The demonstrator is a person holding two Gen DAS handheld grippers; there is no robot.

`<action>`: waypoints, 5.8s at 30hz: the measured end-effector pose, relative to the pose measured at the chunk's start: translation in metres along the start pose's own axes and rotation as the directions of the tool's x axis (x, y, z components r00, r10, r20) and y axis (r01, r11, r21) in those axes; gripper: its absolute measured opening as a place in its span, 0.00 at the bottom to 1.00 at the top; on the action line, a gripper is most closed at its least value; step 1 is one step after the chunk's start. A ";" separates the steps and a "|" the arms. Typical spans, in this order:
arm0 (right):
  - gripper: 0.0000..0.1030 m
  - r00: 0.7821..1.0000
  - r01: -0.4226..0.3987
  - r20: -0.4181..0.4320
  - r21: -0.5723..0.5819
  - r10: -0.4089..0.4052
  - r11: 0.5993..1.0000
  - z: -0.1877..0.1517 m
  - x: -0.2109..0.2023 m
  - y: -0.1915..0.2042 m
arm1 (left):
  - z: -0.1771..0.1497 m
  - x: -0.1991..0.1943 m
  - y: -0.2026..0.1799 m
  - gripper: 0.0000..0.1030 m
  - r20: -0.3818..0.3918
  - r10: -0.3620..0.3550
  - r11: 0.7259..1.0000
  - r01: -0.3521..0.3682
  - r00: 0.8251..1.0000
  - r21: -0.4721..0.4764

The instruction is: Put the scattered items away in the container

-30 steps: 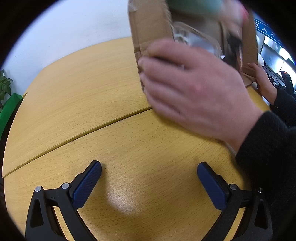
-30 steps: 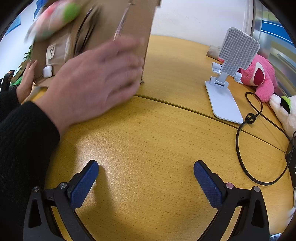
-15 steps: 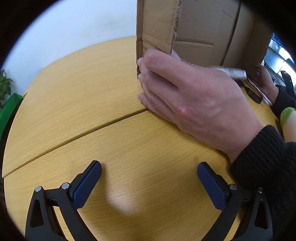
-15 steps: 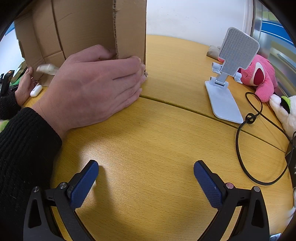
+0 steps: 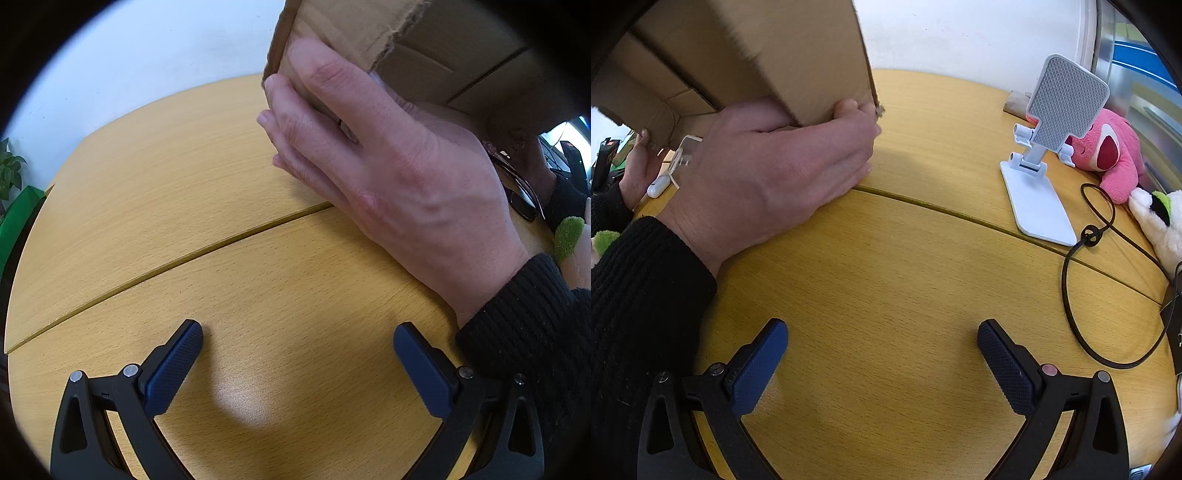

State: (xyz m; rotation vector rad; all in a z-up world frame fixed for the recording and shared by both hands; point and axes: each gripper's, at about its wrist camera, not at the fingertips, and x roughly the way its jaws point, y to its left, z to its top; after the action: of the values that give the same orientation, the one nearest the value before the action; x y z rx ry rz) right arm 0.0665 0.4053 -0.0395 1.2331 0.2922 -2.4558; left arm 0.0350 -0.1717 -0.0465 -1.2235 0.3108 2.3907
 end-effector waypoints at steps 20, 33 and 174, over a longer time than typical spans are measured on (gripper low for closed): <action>1.00 1.000 -0.002 0.000 -0.002 0.002 1.000 0.000 0.000 0.000 | 0.001 0.000 -0.001 1.00 0.000 0.000 1.000 0.000 1.000 0.001; 1.00 1.000 -0.003 0.000 -0.004 0.003 1.000 -0.001 0.000 0.000 | 0.001 0.001 -0.002 1.00 0.000 0.000 1.000 0.000 1.000 0.002; 0.99 0.988 -0.110 0.119 0.151 0.093 0.982 -0.023 -0.080 0.094 | -0.008 -0.010 -0.270 0.90 -0.088 -0.650 0.750 0.618 0.755 -0.236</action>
State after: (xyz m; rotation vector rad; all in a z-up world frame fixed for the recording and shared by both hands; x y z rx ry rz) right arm 0.1660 0.3471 0.0092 1.1357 0.0041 -2.4863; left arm 0.1745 0.0602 -0.0436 -1.3438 -0.2751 1.7469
